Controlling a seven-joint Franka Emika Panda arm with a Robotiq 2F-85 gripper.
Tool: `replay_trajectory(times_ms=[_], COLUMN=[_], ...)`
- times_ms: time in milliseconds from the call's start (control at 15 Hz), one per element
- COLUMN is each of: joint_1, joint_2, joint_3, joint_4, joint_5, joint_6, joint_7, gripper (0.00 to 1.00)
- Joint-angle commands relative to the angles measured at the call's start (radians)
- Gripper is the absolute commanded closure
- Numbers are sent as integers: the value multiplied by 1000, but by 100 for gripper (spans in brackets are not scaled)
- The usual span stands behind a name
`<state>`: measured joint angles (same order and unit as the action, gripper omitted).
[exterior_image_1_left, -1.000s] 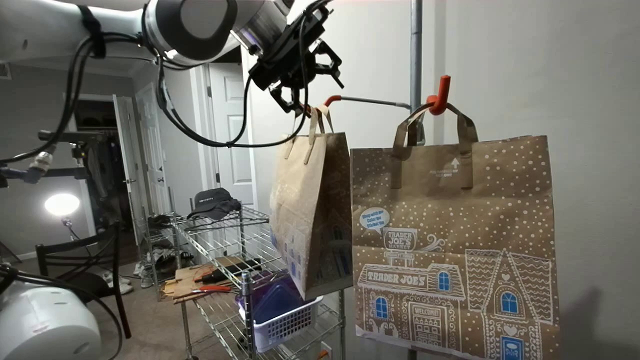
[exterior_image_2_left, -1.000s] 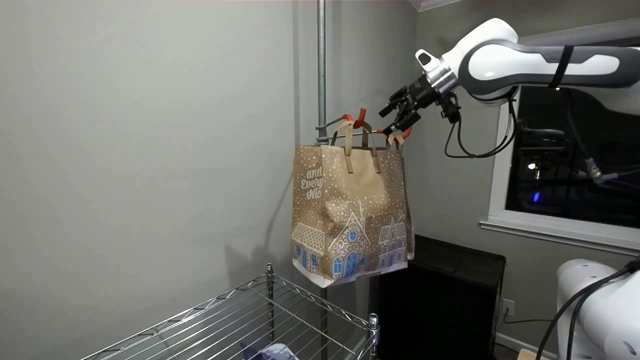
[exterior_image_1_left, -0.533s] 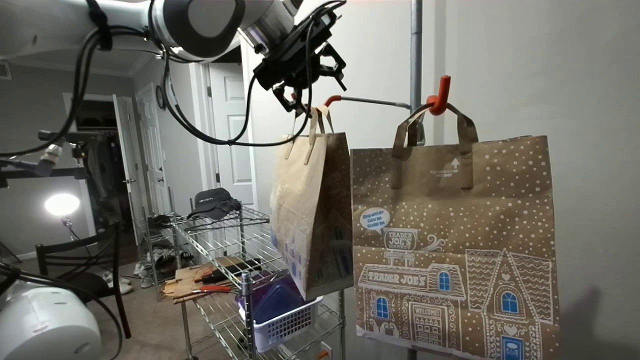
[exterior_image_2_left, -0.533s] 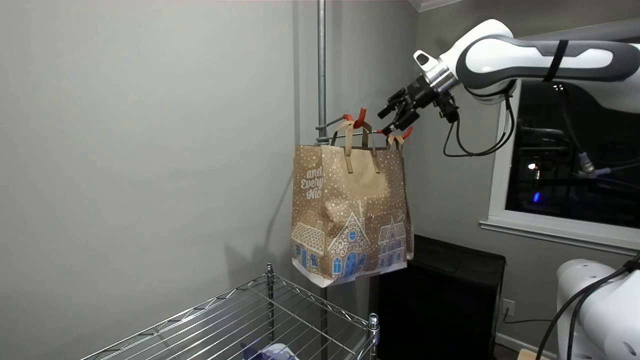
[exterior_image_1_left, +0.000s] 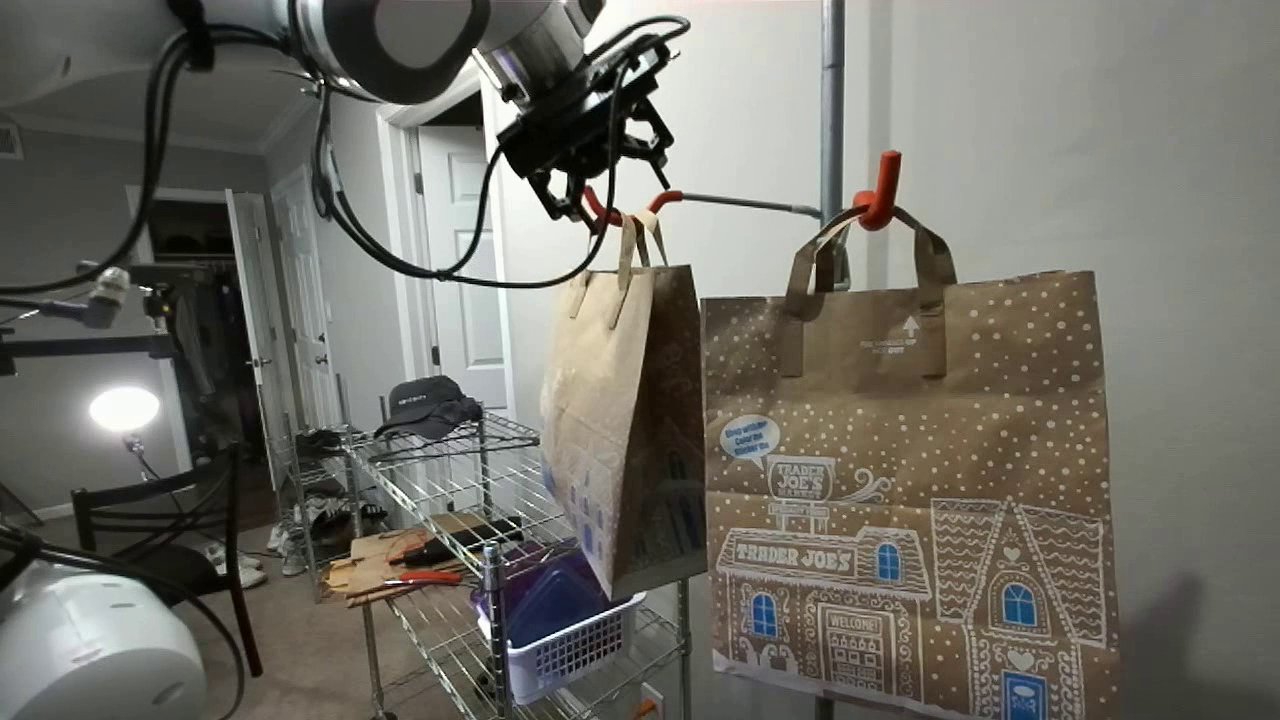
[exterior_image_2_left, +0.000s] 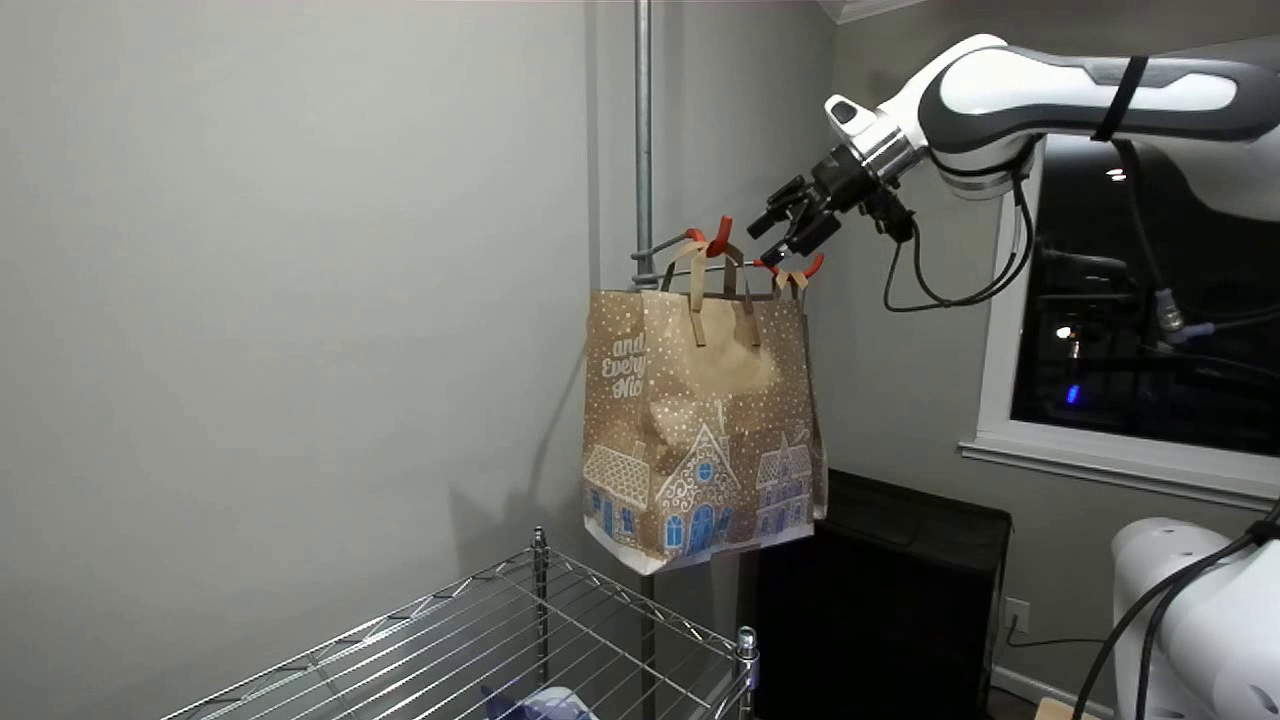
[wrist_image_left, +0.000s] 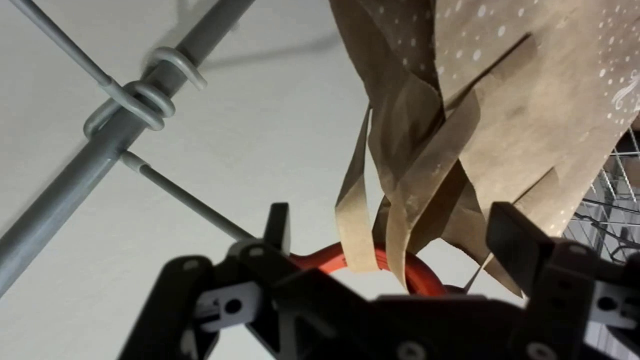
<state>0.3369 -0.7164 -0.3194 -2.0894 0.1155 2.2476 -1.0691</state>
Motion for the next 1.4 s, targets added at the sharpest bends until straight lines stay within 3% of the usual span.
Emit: replay_trajectory(times_ms=[0, 1067, 1133, 1200, 1333], joint_1=[-18, -25, -15, -17, -23], joint_2=[47, 161, 159, 164, 172], joint_3=[9, 33, 28, 31, 35], joint_4=[26, 57, 47, 48, 49], joint_5=[43, 119, 127, 128, 132], joint_6=[-13, 88, 120, 127, 145], joint_7=[-42, -99, -126, -131, -138], gripper=[0, 0, 25, 26, 40])
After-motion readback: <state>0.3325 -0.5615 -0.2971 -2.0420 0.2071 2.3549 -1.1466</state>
